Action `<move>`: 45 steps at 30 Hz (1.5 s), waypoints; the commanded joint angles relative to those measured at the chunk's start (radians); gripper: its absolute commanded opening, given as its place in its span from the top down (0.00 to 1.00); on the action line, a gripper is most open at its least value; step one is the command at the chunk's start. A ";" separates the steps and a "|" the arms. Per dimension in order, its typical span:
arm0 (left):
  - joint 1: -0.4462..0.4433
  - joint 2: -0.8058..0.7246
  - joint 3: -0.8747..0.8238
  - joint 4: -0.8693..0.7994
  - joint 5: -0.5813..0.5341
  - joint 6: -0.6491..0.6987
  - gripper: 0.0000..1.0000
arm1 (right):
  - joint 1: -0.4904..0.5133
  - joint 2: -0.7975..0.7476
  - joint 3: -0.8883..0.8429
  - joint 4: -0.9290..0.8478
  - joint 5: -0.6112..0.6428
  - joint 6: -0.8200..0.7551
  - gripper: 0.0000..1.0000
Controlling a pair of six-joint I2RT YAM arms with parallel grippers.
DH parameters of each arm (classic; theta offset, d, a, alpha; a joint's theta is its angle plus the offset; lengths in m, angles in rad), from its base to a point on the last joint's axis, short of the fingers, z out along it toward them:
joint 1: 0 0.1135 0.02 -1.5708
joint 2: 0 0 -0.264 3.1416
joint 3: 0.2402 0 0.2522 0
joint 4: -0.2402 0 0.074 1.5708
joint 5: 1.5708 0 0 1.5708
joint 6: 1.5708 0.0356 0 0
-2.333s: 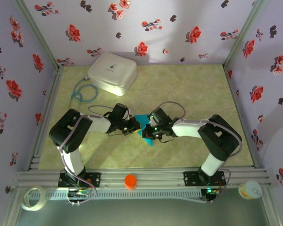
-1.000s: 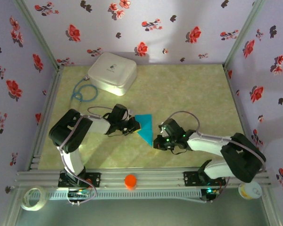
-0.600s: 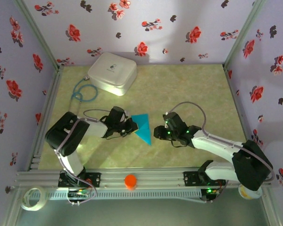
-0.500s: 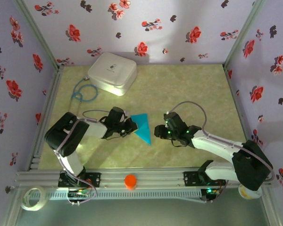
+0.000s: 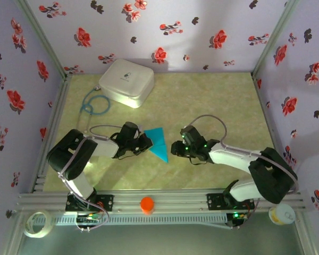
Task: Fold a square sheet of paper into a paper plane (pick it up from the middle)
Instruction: Third fold the triangle at the center of the table, then fourth fold the wing at the center of the table.
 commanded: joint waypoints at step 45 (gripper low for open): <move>0.101 -0.139 0.031 -0.181 0.058 0.095 0.48 | -0.054 0.152 0.103 0.130 -0.194 0.012 0.94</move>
